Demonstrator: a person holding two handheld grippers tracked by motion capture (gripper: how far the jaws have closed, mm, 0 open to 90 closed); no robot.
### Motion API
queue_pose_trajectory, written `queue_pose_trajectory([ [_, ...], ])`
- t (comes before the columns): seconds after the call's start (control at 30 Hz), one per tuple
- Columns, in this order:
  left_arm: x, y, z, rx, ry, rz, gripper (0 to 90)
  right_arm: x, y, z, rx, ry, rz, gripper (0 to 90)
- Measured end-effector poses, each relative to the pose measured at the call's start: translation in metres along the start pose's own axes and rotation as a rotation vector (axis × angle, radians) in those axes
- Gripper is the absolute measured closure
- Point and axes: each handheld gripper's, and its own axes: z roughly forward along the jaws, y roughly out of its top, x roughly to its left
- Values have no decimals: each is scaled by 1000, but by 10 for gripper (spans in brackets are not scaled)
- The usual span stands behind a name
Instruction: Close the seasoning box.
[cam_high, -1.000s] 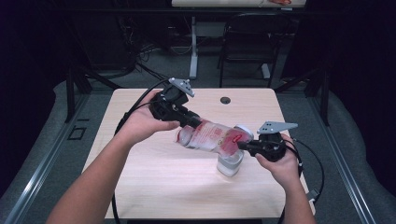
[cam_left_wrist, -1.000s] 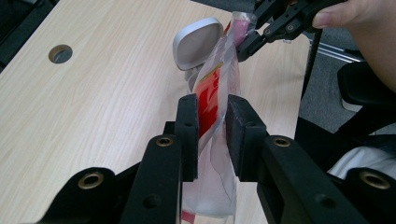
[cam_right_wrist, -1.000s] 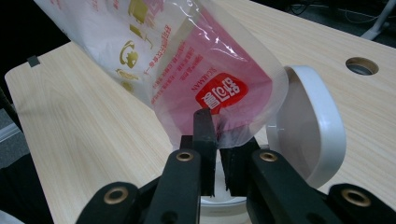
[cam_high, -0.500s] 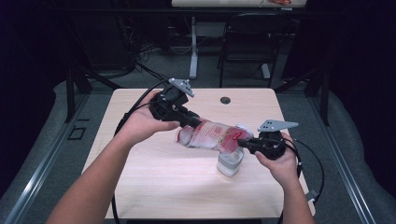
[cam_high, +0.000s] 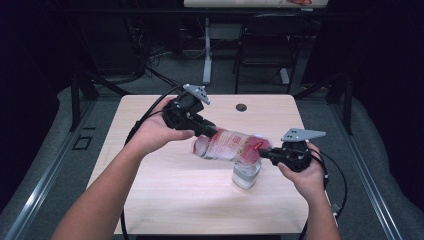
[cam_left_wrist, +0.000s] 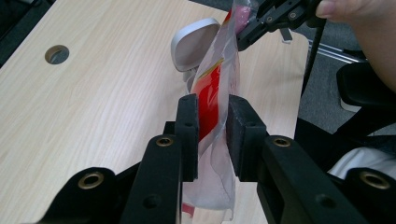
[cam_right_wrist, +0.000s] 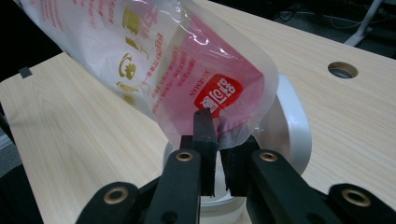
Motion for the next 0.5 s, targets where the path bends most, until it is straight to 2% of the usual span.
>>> queue_pose_trajectory([
  [0.1, 0, 1, -1, 0, -9, 4, 759, 1, -1, -2, 5, 7, -2, 856],
  [0.23, -1, 2, -2, -2, -1, 7, 759, 2, -1, -3, 16, 16, -5, 856],
  [0.5, -1, 1, -5, -3, 8, 3, 758, 4, 0, 6, 21, 32, -1, 856],
])
